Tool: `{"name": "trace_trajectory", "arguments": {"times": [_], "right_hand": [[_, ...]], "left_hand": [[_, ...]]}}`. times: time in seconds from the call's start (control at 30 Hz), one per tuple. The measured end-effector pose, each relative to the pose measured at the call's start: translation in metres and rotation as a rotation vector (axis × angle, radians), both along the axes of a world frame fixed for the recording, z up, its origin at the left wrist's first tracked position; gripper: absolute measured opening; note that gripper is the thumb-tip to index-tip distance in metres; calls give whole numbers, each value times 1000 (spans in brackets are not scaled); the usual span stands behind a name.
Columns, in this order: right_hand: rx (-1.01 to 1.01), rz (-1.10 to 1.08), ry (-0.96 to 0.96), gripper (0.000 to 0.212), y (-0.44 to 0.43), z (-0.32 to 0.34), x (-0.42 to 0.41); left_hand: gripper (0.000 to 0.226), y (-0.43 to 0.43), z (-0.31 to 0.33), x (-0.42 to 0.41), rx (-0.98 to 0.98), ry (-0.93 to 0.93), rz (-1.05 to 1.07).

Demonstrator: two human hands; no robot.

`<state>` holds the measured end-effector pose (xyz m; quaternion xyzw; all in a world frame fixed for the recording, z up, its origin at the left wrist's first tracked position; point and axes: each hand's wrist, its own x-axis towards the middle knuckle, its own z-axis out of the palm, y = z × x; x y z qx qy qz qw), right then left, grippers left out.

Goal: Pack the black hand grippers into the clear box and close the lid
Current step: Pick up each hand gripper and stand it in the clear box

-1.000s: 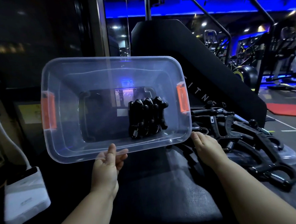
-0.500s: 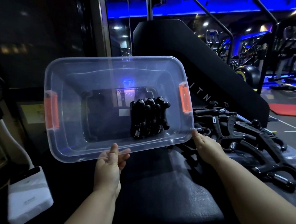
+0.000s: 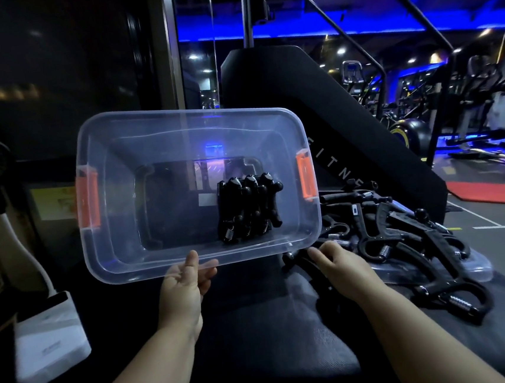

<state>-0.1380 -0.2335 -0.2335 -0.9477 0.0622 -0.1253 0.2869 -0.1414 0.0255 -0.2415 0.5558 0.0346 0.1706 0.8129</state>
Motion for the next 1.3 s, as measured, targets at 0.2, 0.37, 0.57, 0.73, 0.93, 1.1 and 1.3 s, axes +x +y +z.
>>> {"name": "trace_trajectory", "arguments": {"times": [0.2, 0.37, 0.57, 0.73, 0.93, 1.1, 1.3], "right_hand": [[0, -28, -29, 42, -1, -6, -24], [-37, -25, -55, 40, -2, -10, -48], [-37, -11, -90, 35, -6, -14, -65], [-122, 0, -55, 33, -3, -14, -67], [-202, -36, -77, 30, 4, -14, -67], [-326, -158, -72, 44, 7, -13, -70], [-399, -225, -119, 59, 13, -9, -61]], "left_hand": [[19, 2, -3, 4, -4, -3, -13], [21, 4, -6, 6, 4, 0, -21], [23, 4, -8, 7, 4, 3, -28], [23, 5, -9, 9, 3, 11, -34], [23, 5, -9, 10, -4, 7, -33], [24, 5, -9, 8, -4, 3, -34], [27, 5, -10, 11, -7, 11, -36]]}}
